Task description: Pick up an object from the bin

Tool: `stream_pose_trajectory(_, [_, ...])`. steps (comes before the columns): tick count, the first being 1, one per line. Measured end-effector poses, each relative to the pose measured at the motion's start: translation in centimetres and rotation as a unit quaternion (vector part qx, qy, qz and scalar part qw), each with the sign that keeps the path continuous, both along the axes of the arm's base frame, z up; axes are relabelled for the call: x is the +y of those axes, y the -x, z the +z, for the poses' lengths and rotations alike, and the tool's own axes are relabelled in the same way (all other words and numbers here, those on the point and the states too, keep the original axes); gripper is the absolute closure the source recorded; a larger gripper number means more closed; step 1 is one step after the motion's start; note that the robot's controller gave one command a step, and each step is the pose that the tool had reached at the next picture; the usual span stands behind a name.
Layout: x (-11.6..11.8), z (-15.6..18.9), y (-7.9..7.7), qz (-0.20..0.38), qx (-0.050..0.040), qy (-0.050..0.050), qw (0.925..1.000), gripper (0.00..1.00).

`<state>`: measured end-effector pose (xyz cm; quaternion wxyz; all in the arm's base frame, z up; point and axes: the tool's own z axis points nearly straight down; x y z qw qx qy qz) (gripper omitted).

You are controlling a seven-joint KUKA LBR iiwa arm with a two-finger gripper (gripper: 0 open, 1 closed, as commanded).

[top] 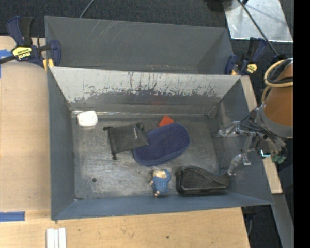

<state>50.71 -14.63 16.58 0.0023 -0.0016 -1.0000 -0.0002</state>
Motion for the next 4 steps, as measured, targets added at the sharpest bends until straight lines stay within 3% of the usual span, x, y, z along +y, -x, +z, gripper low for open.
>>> stream_pose_trajectory(1, [4.3, -4.8, -1.8, 0.028, -0.0158, 0.005, 0.9995, 0.0])
stream_pose_trajectory(2, [10.6, 0.3, -4.2, 0.012, -0.0082, -0.001, 0.9999, 0.0])
stream_pose_trajectory(3, [12.7, -6.7, -9.0, 0.054, -0.0183, 0.002, 0.9984, 0.0])
stream_pose_trajectory(4, [12.5, -6.6, -9.2, 0.054, -0.0201, 0.003, 0.9983, 1.0])
